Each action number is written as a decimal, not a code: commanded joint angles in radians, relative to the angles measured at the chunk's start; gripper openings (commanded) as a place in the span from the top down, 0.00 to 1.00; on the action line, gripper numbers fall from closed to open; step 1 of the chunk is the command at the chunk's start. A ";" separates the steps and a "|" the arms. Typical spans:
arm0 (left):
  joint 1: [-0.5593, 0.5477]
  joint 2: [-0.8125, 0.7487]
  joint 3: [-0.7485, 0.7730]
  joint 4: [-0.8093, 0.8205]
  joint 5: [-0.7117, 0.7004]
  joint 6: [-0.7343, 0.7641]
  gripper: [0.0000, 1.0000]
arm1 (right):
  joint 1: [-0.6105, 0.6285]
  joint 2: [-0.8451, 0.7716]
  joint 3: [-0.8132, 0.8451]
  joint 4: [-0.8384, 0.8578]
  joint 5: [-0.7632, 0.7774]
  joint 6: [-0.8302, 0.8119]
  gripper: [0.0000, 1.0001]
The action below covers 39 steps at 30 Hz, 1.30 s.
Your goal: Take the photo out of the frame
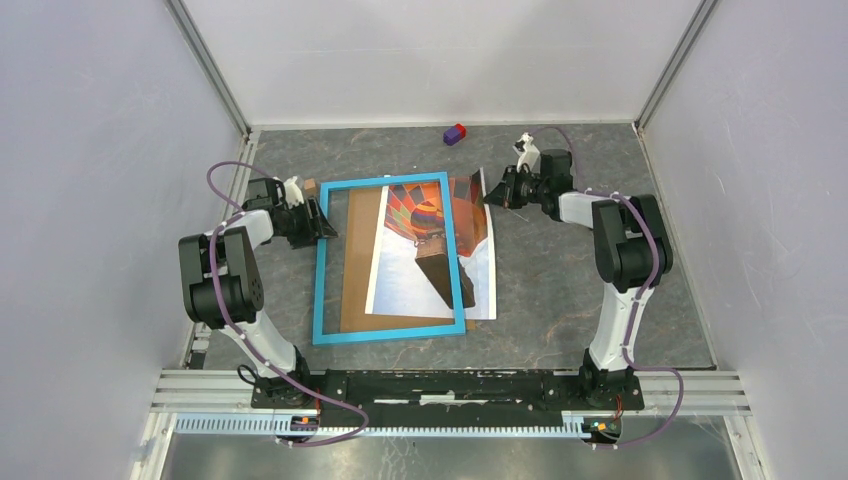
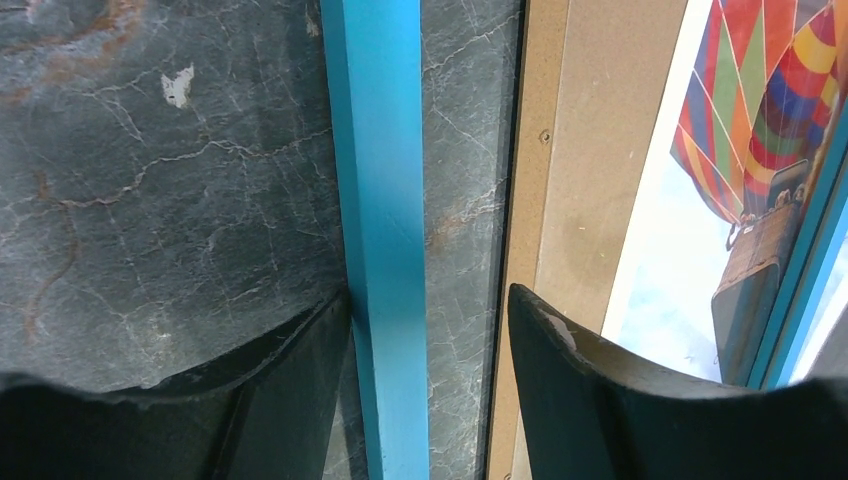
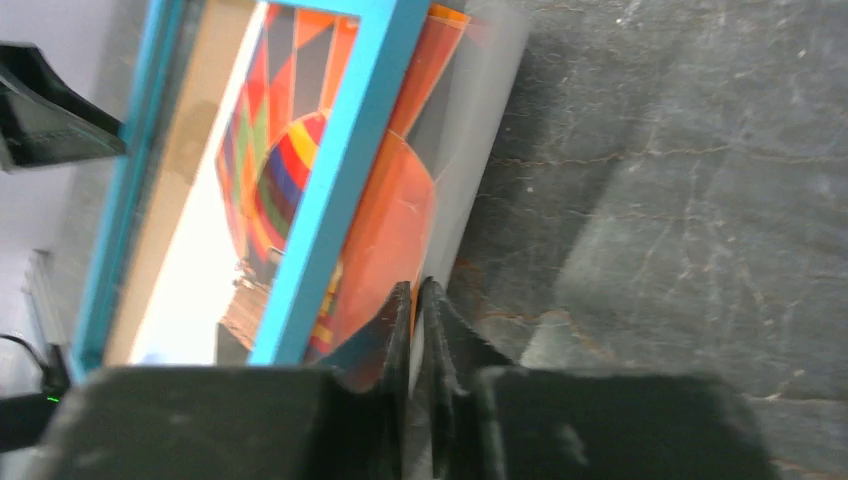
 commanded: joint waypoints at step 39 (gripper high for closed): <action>-0.027 -0.050 -0.049 0.021 0.106 -0.264 0.50 | -0.023 0.002 -0.055 -0.342 -0.018 -0.211 1.00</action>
